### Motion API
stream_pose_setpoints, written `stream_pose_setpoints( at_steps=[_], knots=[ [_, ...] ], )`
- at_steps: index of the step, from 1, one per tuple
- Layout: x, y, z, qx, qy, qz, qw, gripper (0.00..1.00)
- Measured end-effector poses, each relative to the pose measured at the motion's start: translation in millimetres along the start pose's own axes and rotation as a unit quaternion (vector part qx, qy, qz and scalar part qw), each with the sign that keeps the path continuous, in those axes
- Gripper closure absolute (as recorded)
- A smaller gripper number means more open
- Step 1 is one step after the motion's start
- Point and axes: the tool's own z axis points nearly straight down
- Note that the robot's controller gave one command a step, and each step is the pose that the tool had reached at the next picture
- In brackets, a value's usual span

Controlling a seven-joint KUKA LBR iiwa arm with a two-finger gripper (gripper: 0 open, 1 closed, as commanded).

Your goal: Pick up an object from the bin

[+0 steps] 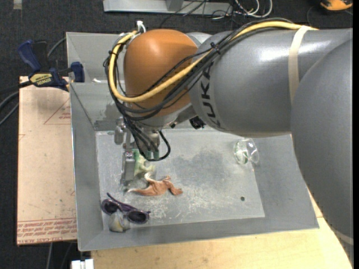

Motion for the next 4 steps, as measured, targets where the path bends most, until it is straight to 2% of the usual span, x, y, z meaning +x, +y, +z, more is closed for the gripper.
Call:
stream_pose_setpoints(
  at_steps=[1,2,3,4],
  knots=[
    [-1.8,-1.9,-5.1,-0.001,-0.0036,0.003,1.0000,0.00],
    [65.0,-3.5,136.8,-0.001,-0.0023,-0.081,0.9967,0.00],
    [70.1,-12.5,66.5,-0.002,-0.0044,-0.032,0.9995,0.00],
    [47.0,-9.2,124.0,-0.002,-0.0023,-0.066,0.9978,0.00]
  ],
)
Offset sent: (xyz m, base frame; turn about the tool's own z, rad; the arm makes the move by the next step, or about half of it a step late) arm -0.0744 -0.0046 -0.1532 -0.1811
